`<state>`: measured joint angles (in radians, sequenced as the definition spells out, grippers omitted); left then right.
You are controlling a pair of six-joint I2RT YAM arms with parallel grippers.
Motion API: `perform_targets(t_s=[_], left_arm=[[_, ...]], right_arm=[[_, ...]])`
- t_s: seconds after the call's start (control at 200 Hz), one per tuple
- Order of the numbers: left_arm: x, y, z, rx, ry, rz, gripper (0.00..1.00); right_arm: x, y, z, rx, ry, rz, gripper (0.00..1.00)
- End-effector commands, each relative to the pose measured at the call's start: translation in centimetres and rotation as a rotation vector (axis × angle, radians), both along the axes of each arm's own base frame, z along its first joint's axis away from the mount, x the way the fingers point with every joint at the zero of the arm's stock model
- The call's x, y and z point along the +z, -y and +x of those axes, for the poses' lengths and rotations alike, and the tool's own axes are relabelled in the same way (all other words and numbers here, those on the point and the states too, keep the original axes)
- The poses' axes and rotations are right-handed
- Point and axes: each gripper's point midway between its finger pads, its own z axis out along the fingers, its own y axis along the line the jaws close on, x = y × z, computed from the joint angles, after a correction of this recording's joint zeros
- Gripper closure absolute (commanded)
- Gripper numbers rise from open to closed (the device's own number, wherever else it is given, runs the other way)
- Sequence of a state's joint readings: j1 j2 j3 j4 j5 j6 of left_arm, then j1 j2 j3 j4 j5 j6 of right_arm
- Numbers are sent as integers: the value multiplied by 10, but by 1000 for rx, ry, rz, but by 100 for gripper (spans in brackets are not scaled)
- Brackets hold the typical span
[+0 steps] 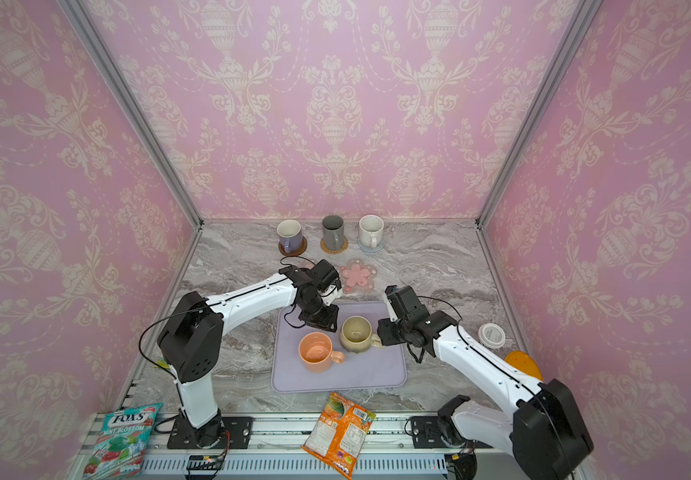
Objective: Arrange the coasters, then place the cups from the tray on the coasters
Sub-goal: 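Close the right gripper on the yellow mug's handle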
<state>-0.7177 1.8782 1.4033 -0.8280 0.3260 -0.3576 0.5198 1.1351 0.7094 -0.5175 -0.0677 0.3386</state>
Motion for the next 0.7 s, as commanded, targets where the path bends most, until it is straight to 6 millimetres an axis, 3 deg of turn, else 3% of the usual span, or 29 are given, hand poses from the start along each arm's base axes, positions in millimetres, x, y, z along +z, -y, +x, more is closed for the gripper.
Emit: perform_targets(t_s=[0.0,0.145,0.385,0.696], left_arm=[[11,-2,-1,2,40,1,65],[14,-4,-2,4,46,1,65],[15,-8,-5,8,51,3,65],[18,-12,-7,8,56,12,65]], right_arm=[[-12,-4,-22,35,-70,13,48],[-21,-1,-28,36,-93,-31,49],[-3,-1,-26,59,-37,-26,48],[-11,-17,-23,216,-44,-43,46]])
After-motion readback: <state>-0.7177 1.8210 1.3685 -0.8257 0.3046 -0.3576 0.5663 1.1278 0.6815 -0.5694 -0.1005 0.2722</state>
